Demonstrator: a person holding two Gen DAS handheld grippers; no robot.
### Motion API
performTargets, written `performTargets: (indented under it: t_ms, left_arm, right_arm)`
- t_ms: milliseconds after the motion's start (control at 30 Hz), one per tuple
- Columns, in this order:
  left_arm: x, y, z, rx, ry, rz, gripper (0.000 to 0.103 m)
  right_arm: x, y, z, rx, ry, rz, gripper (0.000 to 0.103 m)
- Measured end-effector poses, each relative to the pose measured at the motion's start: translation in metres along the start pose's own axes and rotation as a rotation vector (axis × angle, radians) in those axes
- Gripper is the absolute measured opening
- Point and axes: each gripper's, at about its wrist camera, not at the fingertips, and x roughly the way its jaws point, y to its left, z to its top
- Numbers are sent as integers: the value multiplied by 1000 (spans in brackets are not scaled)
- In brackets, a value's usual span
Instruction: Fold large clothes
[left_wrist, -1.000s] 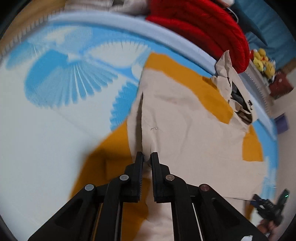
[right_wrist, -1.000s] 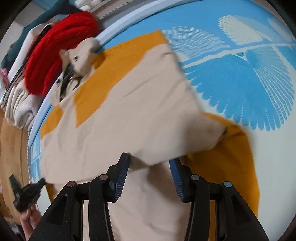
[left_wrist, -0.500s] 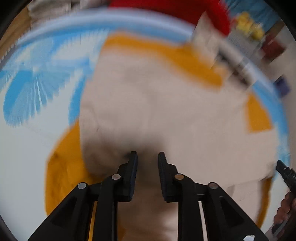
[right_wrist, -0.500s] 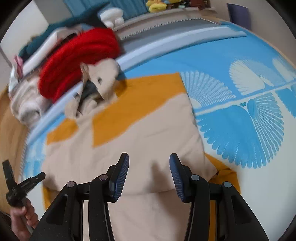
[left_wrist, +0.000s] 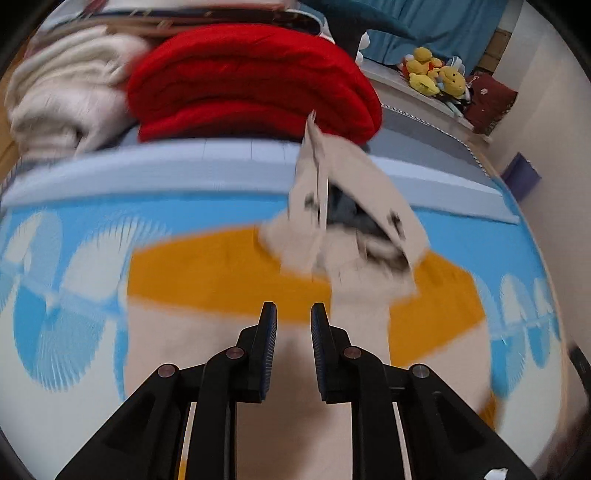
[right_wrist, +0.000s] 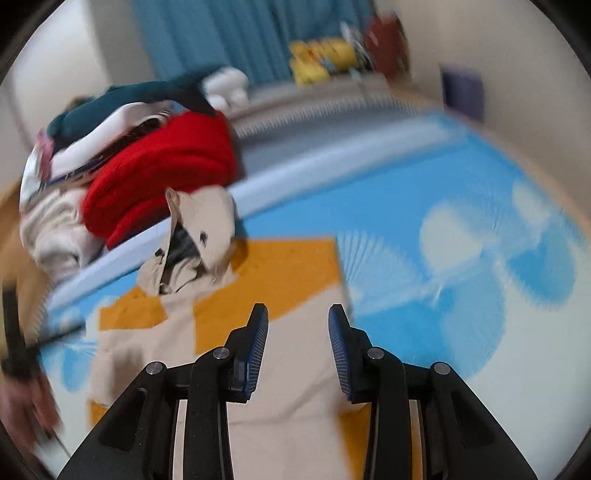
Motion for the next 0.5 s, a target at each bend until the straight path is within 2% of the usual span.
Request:
performTargets:
  t_ms: [100, 167, 200, 300, 367, 433, 467, 500]
  left_arm:
    - [38, -9, 47, 8, -18, 25, 15]
    - [65, -9, 75, -35, -15, 11, 15]
    - [80, -9, 89, -58, -13, 1, 15]
    - [117, -14, 122, -93, -23, -9, 18]
    - [143, -14, 142, -136, -8, -33, 32]
    - [166, -14, 160, -188, -10, -38, 40]
    - [176, -16, 167, -204, -9, -41, 49]
    - [184, -18, 173, -214, -2, -46, 52]
  right_arm:
    - [-5, -1, 4, -77, -40, -60, 35]
    - [-3, -3, 8, -103, -33, -73, 24]
    - [-4, -3, 8, -112, -38, -77, 7]
    - [0, -6, 10, -112, -54, -98, 6]
    - [10, -9, 10, -95, -31, -110, 6]
    - [22, -12, 10, -65, 1, -92, 8]
    - [26, -14, 8, -51, 14, -81, 8]
    - [29, -15, 8, -43, 22, -74, 8]
